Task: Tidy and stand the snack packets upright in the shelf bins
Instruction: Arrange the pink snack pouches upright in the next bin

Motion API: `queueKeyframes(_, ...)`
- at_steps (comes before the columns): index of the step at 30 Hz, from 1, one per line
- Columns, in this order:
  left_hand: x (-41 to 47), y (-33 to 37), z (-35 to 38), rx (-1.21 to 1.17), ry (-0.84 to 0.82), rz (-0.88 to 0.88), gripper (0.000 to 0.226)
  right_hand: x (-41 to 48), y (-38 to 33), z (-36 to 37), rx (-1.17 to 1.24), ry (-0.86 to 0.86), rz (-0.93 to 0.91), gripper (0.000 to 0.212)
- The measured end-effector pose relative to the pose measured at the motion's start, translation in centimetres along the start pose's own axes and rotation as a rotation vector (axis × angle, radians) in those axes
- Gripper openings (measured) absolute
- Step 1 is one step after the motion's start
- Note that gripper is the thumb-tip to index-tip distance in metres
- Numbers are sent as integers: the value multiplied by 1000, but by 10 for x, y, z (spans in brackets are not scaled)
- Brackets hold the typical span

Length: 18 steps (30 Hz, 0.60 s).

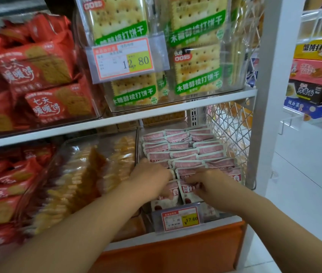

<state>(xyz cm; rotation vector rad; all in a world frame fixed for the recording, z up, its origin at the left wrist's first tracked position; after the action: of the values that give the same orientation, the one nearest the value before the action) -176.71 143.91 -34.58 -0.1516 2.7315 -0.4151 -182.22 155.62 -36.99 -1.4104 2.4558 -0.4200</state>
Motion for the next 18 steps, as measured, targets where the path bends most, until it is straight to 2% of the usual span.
queueKeyframes(3,-16,-15,-4,-55,110,-41,33,-5,-2,-4,-21,57,-12,36)
queueKeyframes(7,-24,-30,-3,-240,28,-88,34,-10,-6,-15,52,242,-73,32)
queueKeyframes(10,-27,-19,-7,-75,51,-104,11,-7,-11,-8,47,165,-77,29)
queueKeyframes(13,-25,-7,-7,113,25,-159,21,-2,-9,-2,70,120,-37,35)
queueKeyframes(18,-15,-2,-3,150,-34,-151,18,2,-1,-4,72,77,6,32)
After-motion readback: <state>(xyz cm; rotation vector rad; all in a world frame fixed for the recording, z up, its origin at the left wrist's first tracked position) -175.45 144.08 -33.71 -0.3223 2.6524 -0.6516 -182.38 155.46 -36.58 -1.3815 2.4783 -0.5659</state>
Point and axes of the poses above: each hand's wrist, its own x-axis towards the middle knuckle, its own z-axis out of the palm, y = z × x, the point moved 5 cm from there along x, towards the middle knuckle, and after that the axes turned 9 degrees about -y, right-handed, at the moved point
